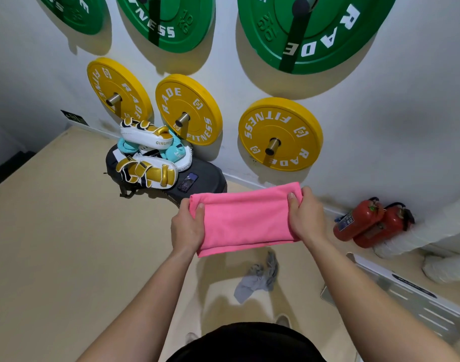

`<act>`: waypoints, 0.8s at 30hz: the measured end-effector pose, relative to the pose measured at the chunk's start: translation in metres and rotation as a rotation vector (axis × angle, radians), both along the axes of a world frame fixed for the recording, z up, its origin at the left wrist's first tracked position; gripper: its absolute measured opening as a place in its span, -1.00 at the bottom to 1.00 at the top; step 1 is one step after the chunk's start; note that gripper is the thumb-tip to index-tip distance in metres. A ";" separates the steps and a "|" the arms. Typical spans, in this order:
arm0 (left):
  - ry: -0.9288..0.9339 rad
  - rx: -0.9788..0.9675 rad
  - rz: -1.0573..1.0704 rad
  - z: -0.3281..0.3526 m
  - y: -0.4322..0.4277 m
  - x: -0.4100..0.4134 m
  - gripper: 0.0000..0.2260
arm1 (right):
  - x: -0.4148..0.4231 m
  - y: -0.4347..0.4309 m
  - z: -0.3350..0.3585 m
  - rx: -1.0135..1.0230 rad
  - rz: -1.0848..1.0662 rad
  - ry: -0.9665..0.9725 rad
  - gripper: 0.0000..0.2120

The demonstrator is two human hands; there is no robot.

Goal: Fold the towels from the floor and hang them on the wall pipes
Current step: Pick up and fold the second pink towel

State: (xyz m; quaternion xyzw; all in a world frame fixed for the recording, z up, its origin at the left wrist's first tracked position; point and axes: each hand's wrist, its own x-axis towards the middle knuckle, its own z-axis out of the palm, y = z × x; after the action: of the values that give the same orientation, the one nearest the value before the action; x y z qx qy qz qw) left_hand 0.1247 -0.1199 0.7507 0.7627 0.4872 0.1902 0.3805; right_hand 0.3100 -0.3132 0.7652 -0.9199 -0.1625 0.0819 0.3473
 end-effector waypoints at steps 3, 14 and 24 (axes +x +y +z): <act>-0.014 -0.029 -0.043 0.001 -0.014 0.012 -0.75 | -0.020 0.007 0.001 0.113 0.053 0.076 -0.83; -0.118 -0.186 -0.260 0.011 -0.063 0.039 -0.70 | -0.070 0.032 0.007 0.248 0.124 0.293 -0.86; -0.190 -0.639 -0.458 0.041 -0.051 0.031 -0.69 | -0.060 0.015 0.005 0.194 0.281 0.350 -0.64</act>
State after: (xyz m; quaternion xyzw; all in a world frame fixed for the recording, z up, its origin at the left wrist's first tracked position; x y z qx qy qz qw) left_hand 0.1559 -0.1713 0.7921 0.6739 0.3020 0.0092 0.6742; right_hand 0.2496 -0.2979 0.7702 -0.8224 -0.2334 0.2715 0.4422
